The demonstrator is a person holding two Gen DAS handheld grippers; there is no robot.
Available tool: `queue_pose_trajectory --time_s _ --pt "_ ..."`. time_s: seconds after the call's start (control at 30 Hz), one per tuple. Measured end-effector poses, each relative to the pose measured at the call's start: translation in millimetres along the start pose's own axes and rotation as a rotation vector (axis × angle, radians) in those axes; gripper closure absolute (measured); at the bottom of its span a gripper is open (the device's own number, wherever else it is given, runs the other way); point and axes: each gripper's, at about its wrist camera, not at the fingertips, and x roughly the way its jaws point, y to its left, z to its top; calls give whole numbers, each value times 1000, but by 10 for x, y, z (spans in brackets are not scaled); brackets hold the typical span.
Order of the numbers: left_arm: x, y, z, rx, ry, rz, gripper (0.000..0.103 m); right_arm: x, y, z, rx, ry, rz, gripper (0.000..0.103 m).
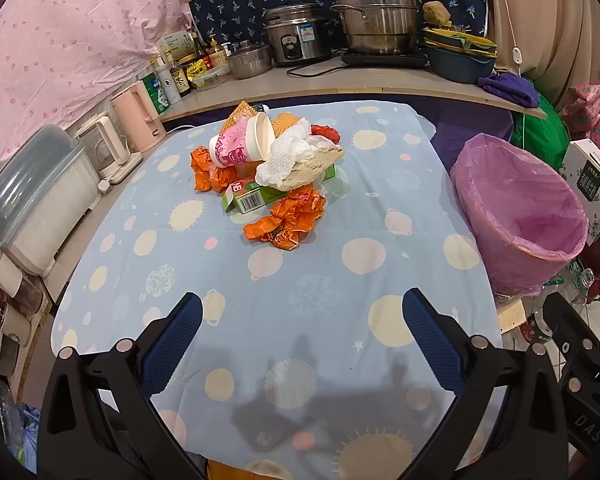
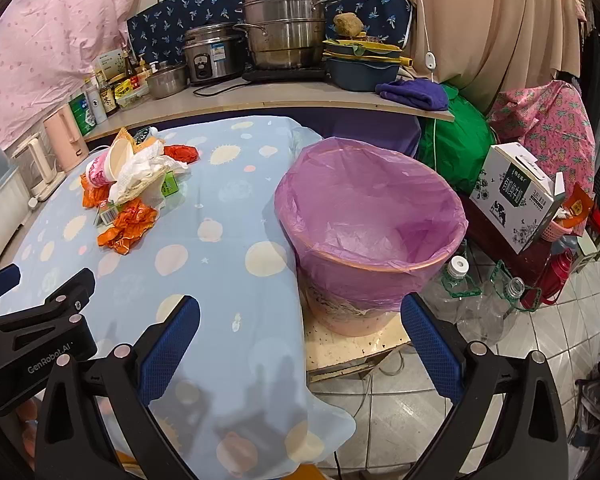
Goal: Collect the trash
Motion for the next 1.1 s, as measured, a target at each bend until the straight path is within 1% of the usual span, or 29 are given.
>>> queue_pose_trajectory --time_s 1.1 --pt "-22 -14 -31 4 0 -5 7 -9 27 -3 -8 4 -5 7"
